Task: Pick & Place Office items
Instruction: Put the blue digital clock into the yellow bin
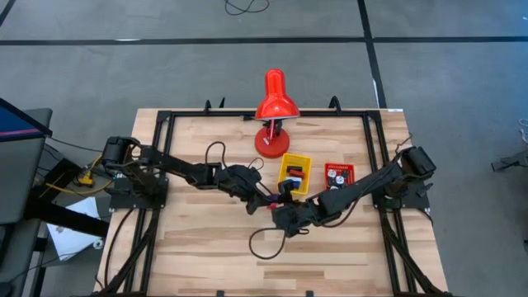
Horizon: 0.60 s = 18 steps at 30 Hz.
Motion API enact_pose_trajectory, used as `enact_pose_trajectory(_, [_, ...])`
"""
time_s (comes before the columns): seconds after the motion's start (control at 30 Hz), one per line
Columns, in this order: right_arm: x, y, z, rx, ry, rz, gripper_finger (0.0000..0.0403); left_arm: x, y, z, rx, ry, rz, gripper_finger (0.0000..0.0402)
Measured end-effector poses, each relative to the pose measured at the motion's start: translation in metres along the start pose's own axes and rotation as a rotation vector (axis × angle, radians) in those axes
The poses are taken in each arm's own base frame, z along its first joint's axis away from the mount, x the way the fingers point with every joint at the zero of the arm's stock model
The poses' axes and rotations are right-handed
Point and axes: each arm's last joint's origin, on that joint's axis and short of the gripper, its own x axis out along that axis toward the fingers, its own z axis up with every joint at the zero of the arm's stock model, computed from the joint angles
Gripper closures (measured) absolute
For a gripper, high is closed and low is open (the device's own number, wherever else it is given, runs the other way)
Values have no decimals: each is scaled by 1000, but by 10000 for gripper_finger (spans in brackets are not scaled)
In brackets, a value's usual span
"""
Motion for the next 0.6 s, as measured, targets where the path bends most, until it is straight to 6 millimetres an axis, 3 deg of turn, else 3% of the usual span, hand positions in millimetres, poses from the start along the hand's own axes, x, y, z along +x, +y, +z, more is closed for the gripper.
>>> enact_pose_trajectory(0.23, [-3, 4, 1, -23, -12, 0, 282, 0, -1, 0, 7, -1, -10, 250])
enact_pose_trajectory(0.43, [-8, 9, 2, -50, 1, -112, 281, 0, -2, 1, 7, -2, -13, 233])
enact_pose_trajectory(0.6, [-9, 11, 2, -9, -6, -69, 281, 0, -2, 1, 7, -3, -11, 250])
